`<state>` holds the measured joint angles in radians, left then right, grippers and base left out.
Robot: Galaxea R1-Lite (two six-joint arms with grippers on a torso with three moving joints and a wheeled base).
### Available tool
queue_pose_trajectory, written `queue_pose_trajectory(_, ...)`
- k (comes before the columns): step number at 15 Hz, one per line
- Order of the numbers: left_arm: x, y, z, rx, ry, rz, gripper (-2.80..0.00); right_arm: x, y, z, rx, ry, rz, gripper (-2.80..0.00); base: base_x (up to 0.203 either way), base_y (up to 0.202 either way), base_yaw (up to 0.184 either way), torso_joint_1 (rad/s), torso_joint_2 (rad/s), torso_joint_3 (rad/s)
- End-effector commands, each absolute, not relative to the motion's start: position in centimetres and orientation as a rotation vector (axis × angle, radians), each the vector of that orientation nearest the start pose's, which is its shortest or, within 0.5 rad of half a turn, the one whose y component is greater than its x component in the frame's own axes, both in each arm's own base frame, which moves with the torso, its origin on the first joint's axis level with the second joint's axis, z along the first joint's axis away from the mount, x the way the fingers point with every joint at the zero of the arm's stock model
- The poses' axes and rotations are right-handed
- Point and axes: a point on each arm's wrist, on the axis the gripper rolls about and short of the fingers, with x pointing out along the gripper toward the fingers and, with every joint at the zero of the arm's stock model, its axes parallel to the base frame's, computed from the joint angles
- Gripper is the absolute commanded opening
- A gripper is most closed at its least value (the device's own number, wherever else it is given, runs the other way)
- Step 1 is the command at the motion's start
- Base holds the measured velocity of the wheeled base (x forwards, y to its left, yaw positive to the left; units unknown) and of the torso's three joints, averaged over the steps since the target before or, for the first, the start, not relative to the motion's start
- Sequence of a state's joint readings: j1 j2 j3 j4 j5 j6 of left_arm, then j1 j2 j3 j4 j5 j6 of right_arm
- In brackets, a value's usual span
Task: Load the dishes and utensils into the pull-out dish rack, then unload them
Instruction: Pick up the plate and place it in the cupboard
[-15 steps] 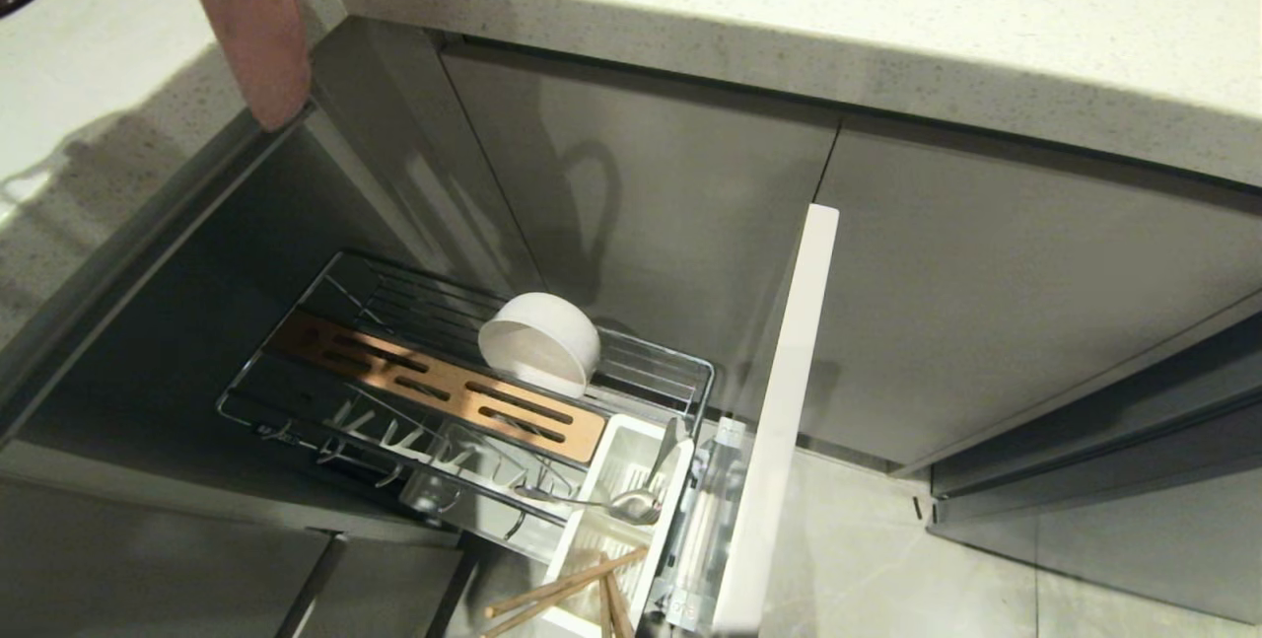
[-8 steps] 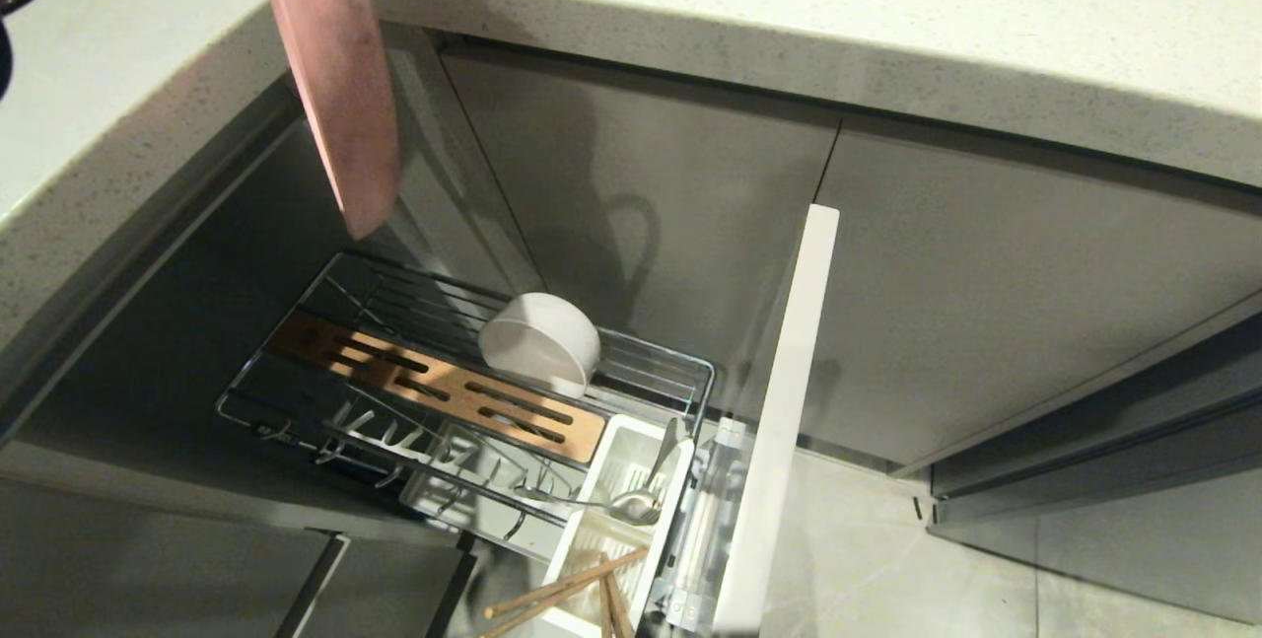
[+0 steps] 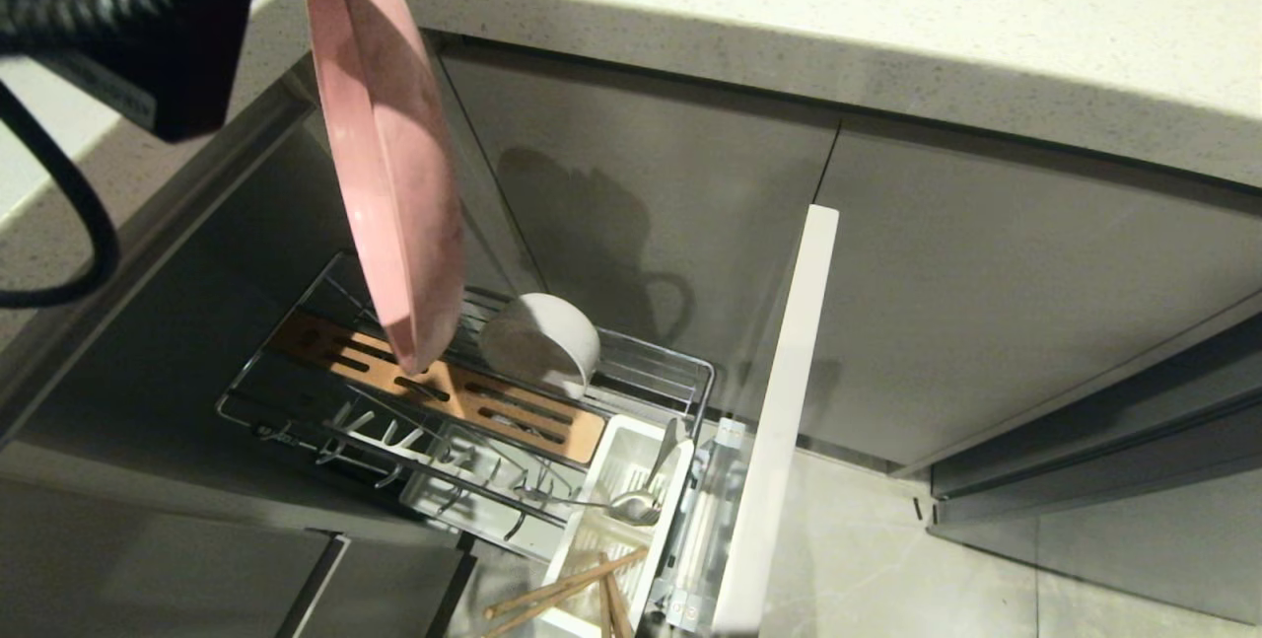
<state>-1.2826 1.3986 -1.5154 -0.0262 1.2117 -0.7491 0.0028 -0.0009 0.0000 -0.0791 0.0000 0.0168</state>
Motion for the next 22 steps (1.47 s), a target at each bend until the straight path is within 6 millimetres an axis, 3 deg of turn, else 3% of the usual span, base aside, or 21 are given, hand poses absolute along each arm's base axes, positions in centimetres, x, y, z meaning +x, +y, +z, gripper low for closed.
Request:
queue_pose_trajectory(1,7.6,-18.2,37.9,-0.842,0.005,-0.061,-2.80,-2.1,0.0,7.6,0.017,-0.054,0.004,-2.80,0.000,0.000,0.000,0.000,0.00,0.000)
queue_pose_trajectory(6,7.7,-18.0,35.4,-0.870,0.021,-0.023,-2.80,-2.1,0.0,7.6,0.017,-0.054,0.004,-2.80,0.000,0.000,0.000,0.000,0.00,0.000)
queue_pose_trajectory(12,11.1,-15.6,33.0,-0.973,-0.074,0.171,-2.80,-2.1,0.0,7.6,0.017,-0.054,0.004,-2.80,0.000,0.000,0.000,0.000,0.00,0.000)
queue_pose_trajectory(17,10.6,-14.6,32.8,-1.046,-0.074,0.138,-2.80,-2.1,0.0,7.6,0.017,-0.054,0.004,-2.80,0.000,0.000,0.000,0.000,0.00,0.000)
queue_pose_trajectory(22,10.7,-14.9,31.1,-1.095,-0.040,0.127,-2.80,-2.1,0.0,7.6,0.017,-0.054,0.004,-2.80,0.000,0.000,0.000,0.000,0.00,0.000)
